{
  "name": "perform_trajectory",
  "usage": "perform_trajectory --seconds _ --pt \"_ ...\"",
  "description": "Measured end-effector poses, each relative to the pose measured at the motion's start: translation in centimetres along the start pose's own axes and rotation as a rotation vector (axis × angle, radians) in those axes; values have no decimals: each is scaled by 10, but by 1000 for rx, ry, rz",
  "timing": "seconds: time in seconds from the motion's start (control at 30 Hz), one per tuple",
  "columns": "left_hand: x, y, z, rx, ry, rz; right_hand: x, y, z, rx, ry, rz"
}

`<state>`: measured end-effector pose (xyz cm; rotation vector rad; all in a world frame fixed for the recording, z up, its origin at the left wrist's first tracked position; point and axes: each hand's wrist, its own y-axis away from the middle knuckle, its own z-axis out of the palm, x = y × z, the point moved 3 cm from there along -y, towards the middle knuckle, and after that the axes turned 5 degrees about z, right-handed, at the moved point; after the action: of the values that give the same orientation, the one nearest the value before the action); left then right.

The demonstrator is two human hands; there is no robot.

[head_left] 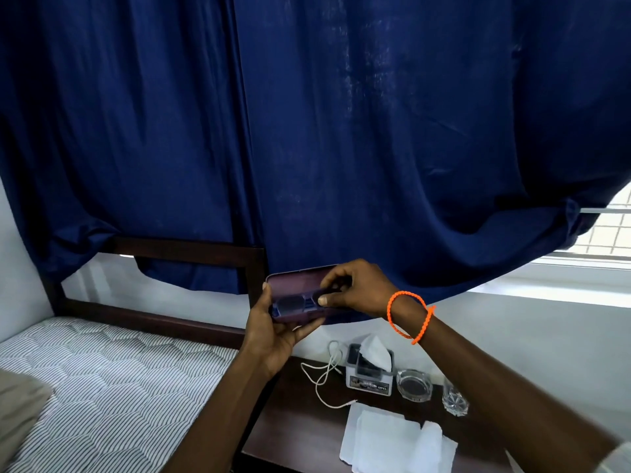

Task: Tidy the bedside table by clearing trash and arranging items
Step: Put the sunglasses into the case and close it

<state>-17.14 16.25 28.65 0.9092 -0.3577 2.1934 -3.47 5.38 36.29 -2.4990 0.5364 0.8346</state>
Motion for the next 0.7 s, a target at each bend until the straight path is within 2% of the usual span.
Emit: perform_trajectory --seconds 0.17,0.23,0.33,0.43,0.7 --pt "6 -1 0 20 -18 -10 11 2 -4 279 -176 92" --pt "9 0 2 32 -29 -5 16 2 -3 315 -289 209" --pt "12 0 4 34 -40 0 16 4 9 56 -691 437" --pt "13 -1 7 26 -53 5 12 5 17 -123 -857 473" --pt "15 -2 6 13 -13 -10 10 0 23 -178 -1015 469"
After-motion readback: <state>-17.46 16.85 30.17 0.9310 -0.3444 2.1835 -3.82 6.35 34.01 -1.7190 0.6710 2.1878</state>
